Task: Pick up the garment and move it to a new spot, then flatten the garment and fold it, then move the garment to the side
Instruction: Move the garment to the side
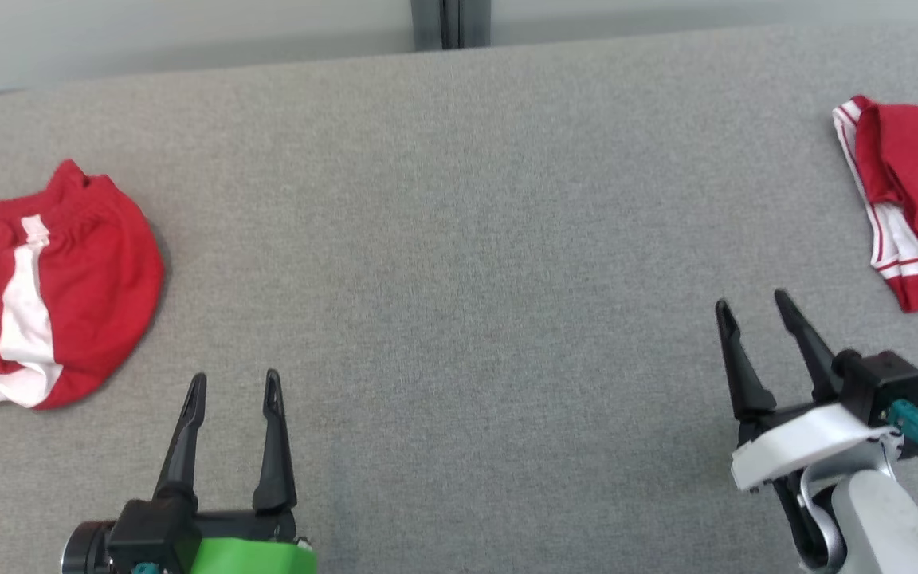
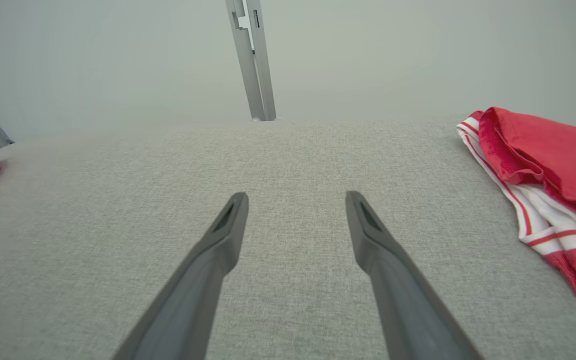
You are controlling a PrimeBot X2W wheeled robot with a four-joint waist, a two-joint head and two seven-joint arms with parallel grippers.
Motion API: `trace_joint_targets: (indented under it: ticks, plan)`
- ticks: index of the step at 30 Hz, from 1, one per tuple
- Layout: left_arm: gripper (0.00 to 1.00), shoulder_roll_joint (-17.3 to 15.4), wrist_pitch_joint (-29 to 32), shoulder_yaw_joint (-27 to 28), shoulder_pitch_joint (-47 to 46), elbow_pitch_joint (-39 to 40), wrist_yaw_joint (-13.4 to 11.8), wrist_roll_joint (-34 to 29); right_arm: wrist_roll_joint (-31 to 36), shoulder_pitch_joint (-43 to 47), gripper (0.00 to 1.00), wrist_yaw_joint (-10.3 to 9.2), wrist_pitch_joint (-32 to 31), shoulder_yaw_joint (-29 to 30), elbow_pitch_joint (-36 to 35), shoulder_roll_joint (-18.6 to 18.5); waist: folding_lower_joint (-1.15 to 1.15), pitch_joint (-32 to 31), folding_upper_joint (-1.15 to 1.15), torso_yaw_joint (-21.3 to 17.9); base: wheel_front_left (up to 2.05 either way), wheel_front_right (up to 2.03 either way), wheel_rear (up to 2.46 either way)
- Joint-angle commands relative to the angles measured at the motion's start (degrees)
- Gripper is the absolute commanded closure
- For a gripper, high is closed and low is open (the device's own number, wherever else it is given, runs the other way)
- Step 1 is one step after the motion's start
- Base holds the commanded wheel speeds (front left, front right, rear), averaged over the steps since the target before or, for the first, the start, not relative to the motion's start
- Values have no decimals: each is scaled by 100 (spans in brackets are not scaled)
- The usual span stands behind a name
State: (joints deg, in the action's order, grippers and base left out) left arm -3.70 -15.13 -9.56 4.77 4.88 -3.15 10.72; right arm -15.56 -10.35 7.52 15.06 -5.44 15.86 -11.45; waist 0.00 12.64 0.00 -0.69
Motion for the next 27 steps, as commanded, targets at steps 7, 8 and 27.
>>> trace_joint_targets:
  ticks: [7, 8, 27]
  plan:
    - [0, 55, -1, 380, 584, -445, 28, 18, 335, 1027, 0, -6, 14, 37, -578, 282, 0, -1554, 0, 65, 0, 0, 0]
    - [0, 63, -1, 427, 642, -498, 64, 15, 405, 1128, 0, -6, 14, 63, -658, 297, 0, -1613, 0, 63, 0, 0, 0]
    - [0, 78, -2, 419, 1017, -1283, 266, -72, 807, 1996, 0, -6, 15, -5, -857, 566, 0, -2011, 0, -40, 0, 0, 0]
